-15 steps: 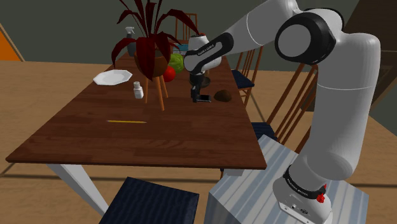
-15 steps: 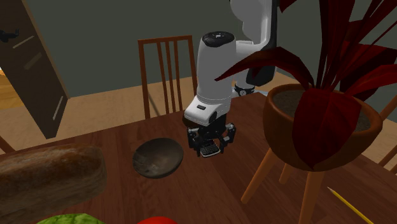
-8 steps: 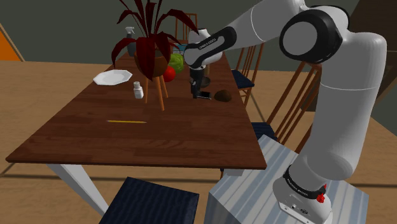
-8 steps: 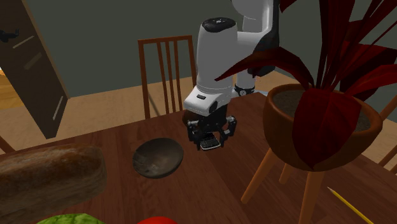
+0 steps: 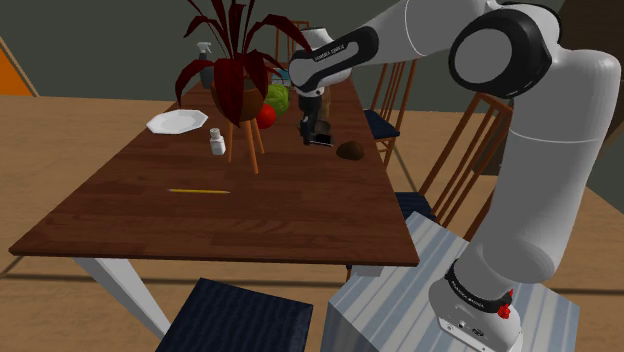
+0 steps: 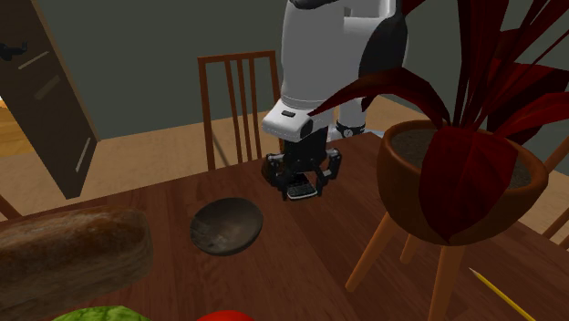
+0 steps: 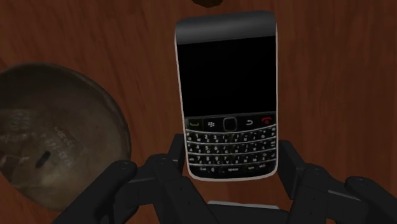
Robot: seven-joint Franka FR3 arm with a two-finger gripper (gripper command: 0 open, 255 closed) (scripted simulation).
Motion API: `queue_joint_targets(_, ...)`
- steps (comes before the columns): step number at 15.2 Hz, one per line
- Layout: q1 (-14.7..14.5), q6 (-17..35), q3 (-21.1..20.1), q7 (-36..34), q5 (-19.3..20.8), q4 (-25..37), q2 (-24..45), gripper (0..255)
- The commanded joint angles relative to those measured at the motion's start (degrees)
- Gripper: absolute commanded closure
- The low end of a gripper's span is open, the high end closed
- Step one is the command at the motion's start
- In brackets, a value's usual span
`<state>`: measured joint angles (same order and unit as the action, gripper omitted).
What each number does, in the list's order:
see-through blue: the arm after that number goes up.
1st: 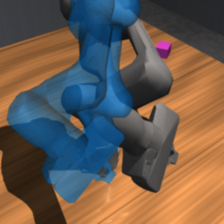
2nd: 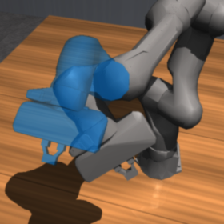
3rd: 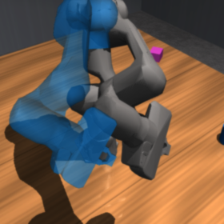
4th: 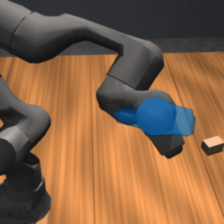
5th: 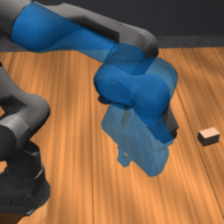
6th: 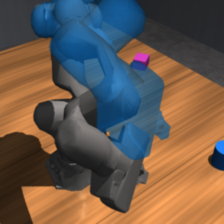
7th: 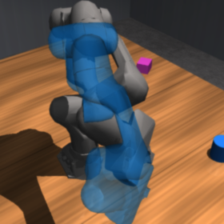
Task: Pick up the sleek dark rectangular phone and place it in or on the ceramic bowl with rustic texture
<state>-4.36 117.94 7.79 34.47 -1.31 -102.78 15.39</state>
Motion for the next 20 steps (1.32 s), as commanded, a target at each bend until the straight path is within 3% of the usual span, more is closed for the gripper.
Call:
queue_joint_targets(1,-0.07,-1.34,0.00,-0.13,0.09,0.83,-0.48,255)
queue_joint_targets(10,-0.11,-7.20,0.08,-0.24,0.36,5.06,-2.13,255)
queue_joint_targets(16,4.05,-13.71,1.22,4.78,-1.84,24.44,10.85,255)
queue_joint_targets(20,7.67,-21.12,1.32,7.30,-3.40,43.59,22.61,255)
